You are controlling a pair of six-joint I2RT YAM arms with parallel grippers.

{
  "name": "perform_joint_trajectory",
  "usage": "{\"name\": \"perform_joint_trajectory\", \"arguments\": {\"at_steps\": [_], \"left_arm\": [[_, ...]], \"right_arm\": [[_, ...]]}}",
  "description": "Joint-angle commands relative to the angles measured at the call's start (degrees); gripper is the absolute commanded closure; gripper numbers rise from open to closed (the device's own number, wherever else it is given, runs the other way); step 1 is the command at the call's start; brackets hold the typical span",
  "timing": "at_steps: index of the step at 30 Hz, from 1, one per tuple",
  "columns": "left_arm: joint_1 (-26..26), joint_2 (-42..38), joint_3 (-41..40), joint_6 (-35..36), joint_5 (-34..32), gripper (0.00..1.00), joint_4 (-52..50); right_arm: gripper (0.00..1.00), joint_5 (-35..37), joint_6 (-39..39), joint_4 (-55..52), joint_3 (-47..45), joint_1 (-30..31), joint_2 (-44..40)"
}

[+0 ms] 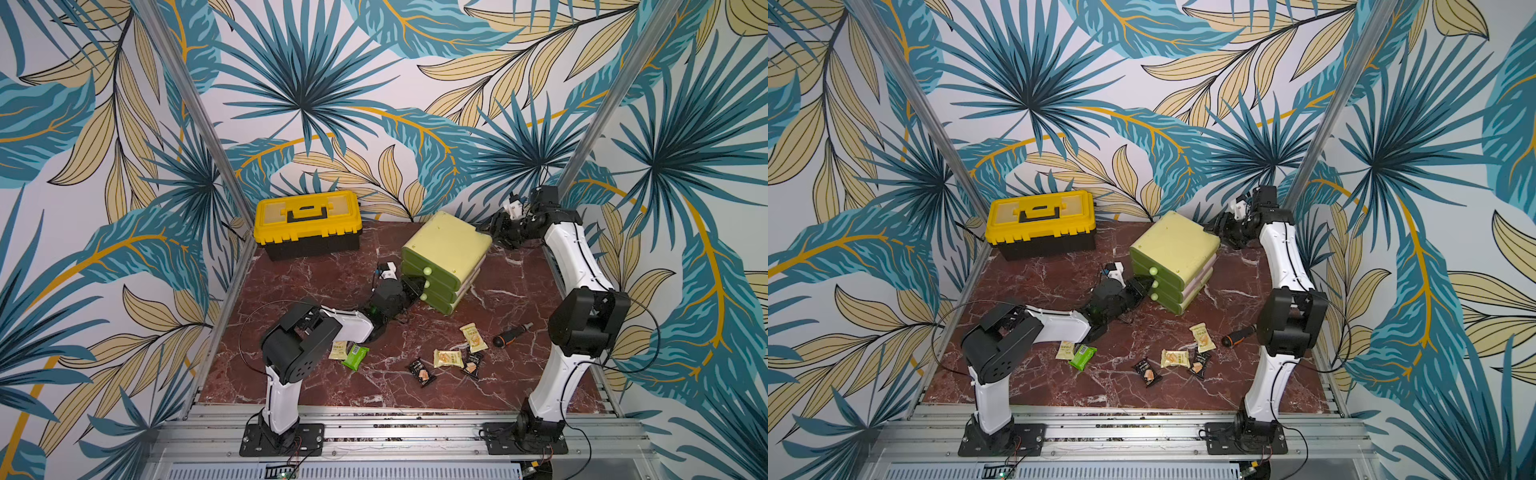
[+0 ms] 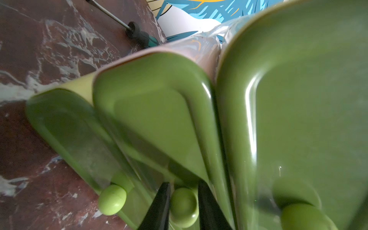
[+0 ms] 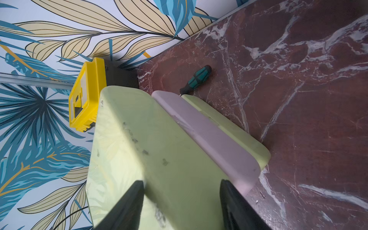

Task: Take the cookies out of the drawer
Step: Close the drawer of the storage box.

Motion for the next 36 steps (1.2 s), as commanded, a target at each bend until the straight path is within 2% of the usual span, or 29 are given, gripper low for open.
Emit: {"name": "perform_joint_trajectory", "arguments": {"at_steps": [1, 4, 6, 10, 13, 18, 22, 25, 28, 32, 36], "left_arm": [[-0.27, -0.07, 3.35, 1.54, 0.6, 0.73, -1.3], [-0.38, -1.68, 1.59, 1.25, -0.62, 0.71, -2.02], [-0.3, -4.04, -0.76, 1.16, -2.28, 0.69, -2.97], [-0.4, -11.47, -6.88, 2.26, -7.51, 0.61, -7.46], [-0.32, -16.66, -11.24, 3.04, -10.3, 0.58, -10.49], [0.07, -24.82, -17.43, 3.06, -15.38, 0.56, -15.13], [1.88, -31.37, -18.8, 6.77, -19.57, 0.5, -23.62], [7.73, -34.3, -18.15, 8.88, -16.33, 0.48, -29.57], [12.82, -34.45, -16.95, 12.2, -12.14, 0.47, -29.74], [15.93, -33.54, -14.46, 15.43, -9.59, 0.46, -30.47], [17.37, -32.9, -13.64, 16.19, -8.68, 0.45, -30.72]], "right_arm": [[0.36, -3.82, 0.44, -2.54, -1.9, 2.82, -1.78], [0.36, -3.12, 1.37, -1.91, -1.31, 4.08, -1.61], [0.35, 0.21, 3.19, -0.27, -1.01, 4.52, -2.72], [0.31, 14.43, 10.42, 7.2, -4.56, 4.35, -8.09], [0.3, 24.06, 15.25, 9.48, -8.36, 4.26, -10.53], [0.3, 29.93, 20.0, 13.36, -16.19, 3.86, -13.84], [0.3, 34.14, 22.81, 14.64, -21.94, 1.97, -17.14], [0.31, 35.76, 23.55, 14.57, -25.93, 1.38, -18.56], [0.32, 34.11, 24.1, 15.17, -29.36, 1.37, -18.01], [0.33, 25.47, 23.74, 17.9, -29.23, 1.36, -13.57], [0.33, 24.64, 23.87, 20.79, -28.77, 1.39, -10.8]]}}
